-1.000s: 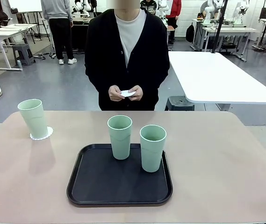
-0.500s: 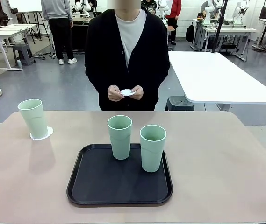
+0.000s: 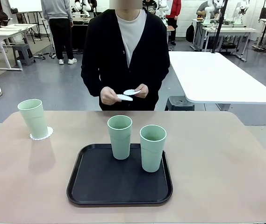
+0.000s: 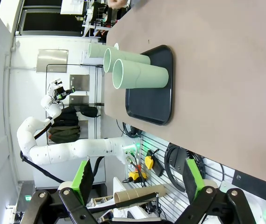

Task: Place coasters on the table and set cups on them.
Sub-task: Take one Reusable plastic cup from the Flat Tray and place it on a coaster set by the human.

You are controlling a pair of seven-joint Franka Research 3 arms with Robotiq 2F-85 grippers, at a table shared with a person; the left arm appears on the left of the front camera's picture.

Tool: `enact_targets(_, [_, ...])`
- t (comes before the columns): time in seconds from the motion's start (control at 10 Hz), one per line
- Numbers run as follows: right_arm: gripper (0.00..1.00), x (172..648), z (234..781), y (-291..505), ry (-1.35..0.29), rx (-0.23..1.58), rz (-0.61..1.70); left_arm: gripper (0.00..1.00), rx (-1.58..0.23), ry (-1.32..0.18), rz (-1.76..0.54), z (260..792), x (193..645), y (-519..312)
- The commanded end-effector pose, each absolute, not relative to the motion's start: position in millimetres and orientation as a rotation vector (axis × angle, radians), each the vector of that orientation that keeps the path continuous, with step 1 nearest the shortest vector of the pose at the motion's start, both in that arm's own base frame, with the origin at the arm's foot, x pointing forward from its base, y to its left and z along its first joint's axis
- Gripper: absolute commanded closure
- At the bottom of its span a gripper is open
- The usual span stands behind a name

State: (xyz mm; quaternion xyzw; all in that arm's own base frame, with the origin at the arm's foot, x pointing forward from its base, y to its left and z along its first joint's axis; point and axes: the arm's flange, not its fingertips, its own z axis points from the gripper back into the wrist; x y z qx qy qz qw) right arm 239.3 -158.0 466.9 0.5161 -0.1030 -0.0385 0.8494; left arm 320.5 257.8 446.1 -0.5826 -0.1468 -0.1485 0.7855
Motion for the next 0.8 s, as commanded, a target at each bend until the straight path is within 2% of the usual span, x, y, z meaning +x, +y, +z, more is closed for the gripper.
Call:
enact_targets(0.0, [0.0, 239.5, 466.8, -158.5, -0.218, 1.095, -0.076, 0.0, -1.261, -0.314, -0.313, 445.9, 319.5, 258.9])
enact_targets(0.7, [0.0, 239.5, 466.8, -158.5, -0.218, 1.095, -0.076, 0.0, -1.261, -0.314, -0.313, 445.9, 319.5, 258.9])
